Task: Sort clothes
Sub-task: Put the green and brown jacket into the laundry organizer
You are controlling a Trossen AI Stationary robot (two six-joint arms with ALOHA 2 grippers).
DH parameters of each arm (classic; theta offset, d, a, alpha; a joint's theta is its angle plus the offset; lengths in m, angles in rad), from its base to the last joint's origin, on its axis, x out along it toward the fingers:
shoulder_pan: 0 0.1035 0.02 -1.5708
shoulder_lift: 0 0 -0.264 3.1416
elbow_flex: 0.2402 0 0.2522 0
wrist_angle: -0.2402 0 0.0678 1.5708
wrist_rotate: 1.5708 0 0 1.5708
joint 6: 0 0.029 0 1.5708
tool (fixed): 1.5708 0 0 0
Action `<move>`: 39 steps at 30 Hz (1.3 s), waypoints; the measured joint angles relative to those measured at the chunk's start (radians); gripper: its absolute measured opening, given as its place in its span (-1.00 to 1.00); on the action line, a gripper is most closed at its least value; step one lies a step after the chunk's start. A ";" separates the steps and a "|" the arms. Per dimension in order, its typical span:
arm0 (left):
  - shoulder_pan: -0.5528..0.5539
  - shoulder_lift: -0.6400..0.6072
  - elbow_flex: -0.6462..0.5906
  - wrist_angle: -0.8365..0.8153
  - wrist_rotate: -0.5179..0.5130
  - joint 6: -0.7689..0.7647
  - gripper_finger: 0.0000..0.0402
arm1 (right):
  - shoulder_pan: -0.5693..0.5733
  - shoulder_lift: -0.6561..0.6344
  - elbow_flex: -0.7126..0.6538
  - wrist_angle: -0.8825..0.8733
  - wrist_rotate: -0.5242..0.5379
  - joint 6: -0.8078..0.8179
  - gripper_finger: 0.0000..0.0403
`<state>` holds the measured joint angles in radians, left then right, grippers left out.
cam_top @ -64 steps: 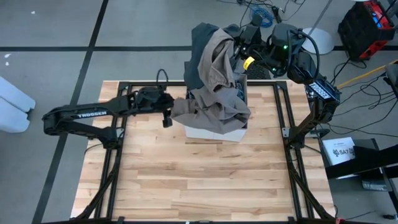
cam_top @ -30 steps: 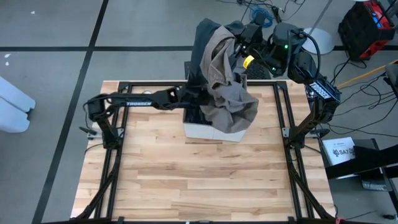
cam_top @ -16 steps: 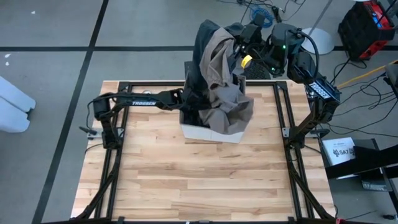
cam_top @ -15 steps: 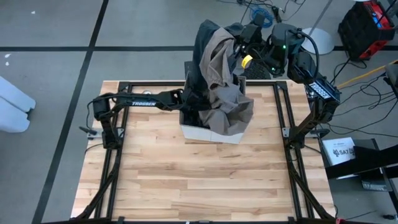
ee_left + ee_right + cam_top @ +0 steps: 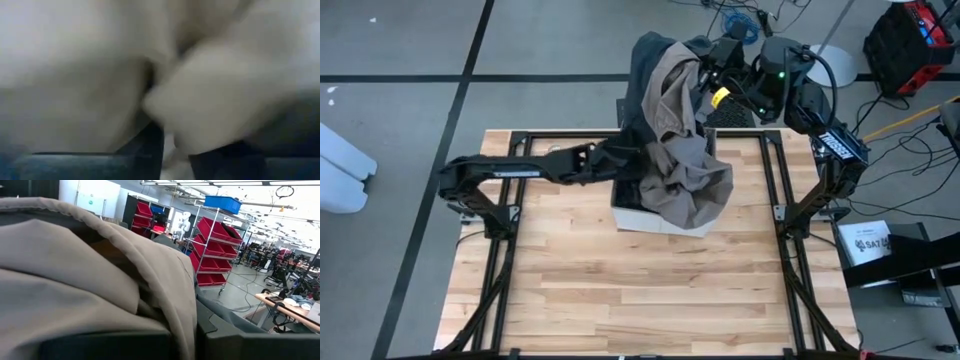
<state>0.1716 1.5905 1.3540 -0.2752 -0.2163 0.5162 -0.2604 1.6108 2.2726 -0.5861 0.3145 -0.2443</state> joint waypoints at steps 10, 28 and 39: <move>-0.004 -0.183 0.004 -0.194 -0.051 0.015 -0.25 | 0.000 0.000 0.000 0.000 0.000 -0.001 -0.96; 0.004 -0.453 0.005 -0.288 -0.130 -0.040 -0.20 | -0.004 0.004 0.000 -0.001 -0.006 0.061 -0.96; 0.004 -0.647 -0.193 -0.314 0.134 -0.222 -0.20 | 0.001 0.158 -0.002 0.091 -0.292 0.224 -0.97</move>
<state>0.1761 0.9433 1.1606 -0.5891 -0.0820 0.2944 -0.2589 1.7686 2.2707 -0.4946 0.0229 -0.0207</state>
